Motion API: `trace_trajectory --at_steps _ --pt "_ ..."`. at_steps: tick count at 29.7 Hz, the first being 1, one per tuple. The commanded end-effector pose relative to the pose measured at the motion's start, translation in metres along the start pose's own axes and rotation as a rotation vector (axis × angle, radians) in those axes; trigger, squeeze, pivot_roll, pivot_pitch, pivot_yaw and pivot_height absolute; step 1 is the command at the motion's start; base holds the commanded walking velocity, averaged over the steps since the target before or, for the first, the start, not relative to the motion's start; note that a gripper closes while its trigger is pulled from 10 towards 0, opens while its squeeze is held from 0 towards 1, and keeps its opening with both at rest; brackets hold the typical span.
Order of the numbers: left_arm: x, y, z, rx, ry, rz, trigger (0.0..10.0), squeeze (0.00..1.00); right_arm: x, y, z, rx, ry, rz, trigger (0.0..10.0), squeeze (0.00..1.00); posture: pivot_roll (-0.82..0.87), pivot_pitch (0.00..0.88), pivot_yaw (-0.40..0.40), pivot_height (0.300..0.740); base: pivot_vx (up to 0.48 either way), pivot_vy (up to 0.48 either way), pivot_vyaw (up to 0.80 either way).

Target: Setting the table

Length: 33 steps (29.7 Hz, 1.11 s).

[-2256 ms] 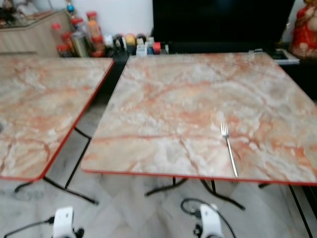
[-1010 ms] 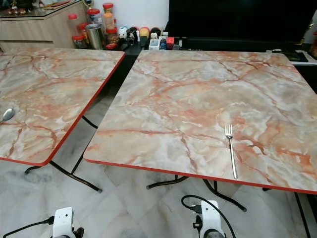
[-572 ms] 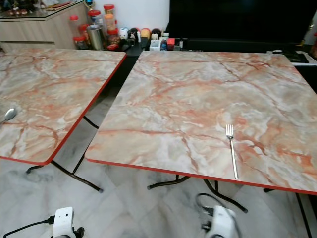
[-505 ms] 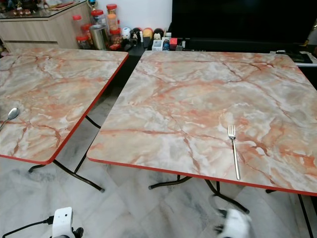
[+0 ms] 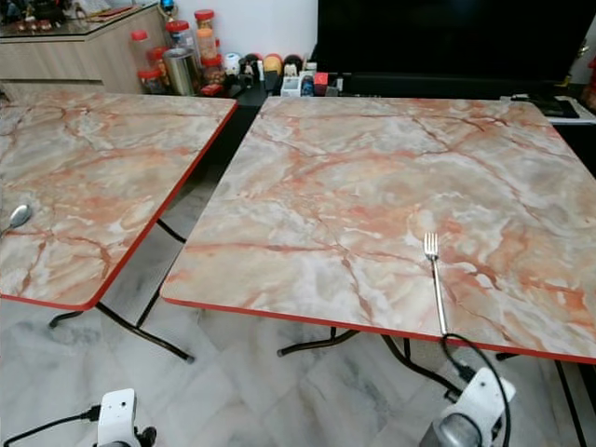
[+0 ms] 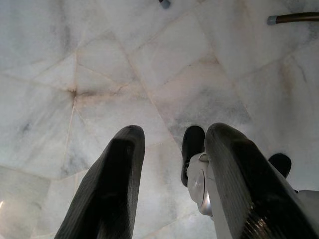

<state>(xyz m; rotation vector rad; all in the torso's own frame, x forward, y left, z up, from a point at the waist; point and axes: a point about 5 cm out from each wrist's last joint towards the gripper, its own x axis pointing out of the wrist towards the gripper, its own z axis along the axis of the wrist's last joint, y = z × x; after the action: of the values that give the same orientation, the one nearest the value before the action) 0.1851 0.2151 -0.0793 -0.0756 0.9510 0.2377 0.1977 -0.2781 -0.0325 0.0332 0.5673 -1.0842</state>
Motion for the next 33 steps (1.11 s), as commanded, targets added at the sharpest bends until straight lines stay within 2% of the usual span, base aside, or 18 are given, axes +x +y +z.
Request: trace_trajectory --at_steps 1,5,10,12,13,15,18,21,23,25,26,27,29,32,33 --pt "0.0 0.003 -0.001 -0.001 0.013 0.008 10.0 0.0 -0.001 -0.003 0.003 0.009 -0.027 -0.053 10.0 0.0 -0.03 0.0 0.031 0.74 0.0 0.0 0.0" --pt "0.0 0.001 0.002 0.0 0.006 0.005 10.0 0.0 -0.003 -0.012 0.014 0.06 -0.081 -0.15 10.0 0.0 -0.03 0.0 0.031 0.74 0.0 0.0 0.0" --pt "0.001 0.001 0.003 0.001 0.002 0.003 10.0 0.0 -0.009 -0.02 0.023 0.094 -0.121 -0.191 10.0 0.0 -0.03 0.0 0.032 0.74 0.0 0.0 0.0" --pt "0.001 0.0 0.004 0.002 0.001 0.003 10.0 0.0 -0.014 -0.023 0.031 0.097 -0.168 -0.201 10.0 0.0 -0.03 0.0 0.033 0.74 0.0 0.0 0.0" --pt "0.001 0.0 0.005 0.004 -0.003 0.002 10.0 0.0 -0.023 -0.023 0.049 0.102 -0.257 -0.178 10.0 0.0 -0.04 0.0 0.035 0.74 0.0 0.0 0.0" --pt "0.001 0.0 0.005 0.004 -0.003 0.002 10.0 0.0 -0.025 -0.021 0.057 0.103 -0.29 -0.163 10.0 0.0 -0.04 0.0 0.037 0.74 0.0 0.0 0.0" --pt "0.001 0.0 0.006 0.007 -0.006 0.003 10.0 0.0 -0.035 -0.006 0.097 0.095 -0.454 -0.06 10.0 0.0 -0.04 0.0 0.038 0.74 0.0 0.0 0.0" --pt "0.001 0.0 0.007 0.009 -0.009 0.005 10.0 0.0 -0.042 0.006 0.128 0.099 -0.561 0.017 10.0 0.0 -0.04 0.0 0.037 0.74 0.0 0.0 0.0" --pt "0.001 0.001 0.007 0.008 -0.011 0.008 10.0 0.0 -0.05 0.027 0.16 0.115 -0.617 0.131 10.0 0.0 -0.04 0.0 0.038 0.74 0.0 0.0 0.0" --pt "0.001 0.001 0.007 0.007 -0.011 0.009 10.0 0.0 -0.054 0.037 0.171 0.117 -0.617 0.189 10.0 0.0 -0.04 0.0 0.036 0.74 0.0 0.0 0.0" --pt "0.001 0.001 0.007 0.006 -0.011 0.01 10.0 0.0 -0.057 0.047 0.177 0.113 -0.6 0.255 10.0 0.0 -0.04 0.0 0.037 0.74 0.0 0.0 0.0" --pt "0.001 0.002 0.007 0.005 -0.01 0.012 10.0 0.0 -0.064 0.065 0.184 0.08 -0.555 0.373 10.0 0.0 -0.04 0.0 0.039 0.74 0.0 0.0 0.0" --pt "0.001 0.002 0.007 0.004 -0.009 0.014 10.0 0.0 -0.07 0.079 0.191 0.069 -0.511 0.472 10.0 0.0 -0.04 0.0 0.041 0.74 0.0 0.0 0.0" --pt "0.001 0.003 0.007 0.003 -0.009 0.015 10.0 0.0 -0.074 0.084 0.194 0.064 -0.473 0.497 10.0 0.0 -0.04 0.0 0.04 0.74 0.0 0.0 0.0" --pt "0.001 0.004 0.007 0.002 -0.007 0.017 10.0 0.0 -0.076 0.088 0.193 0.068 -0.428 0.529 10.0 0.0 -0.04 0.0 0.039 0.74 0.0 0.0 0.0"
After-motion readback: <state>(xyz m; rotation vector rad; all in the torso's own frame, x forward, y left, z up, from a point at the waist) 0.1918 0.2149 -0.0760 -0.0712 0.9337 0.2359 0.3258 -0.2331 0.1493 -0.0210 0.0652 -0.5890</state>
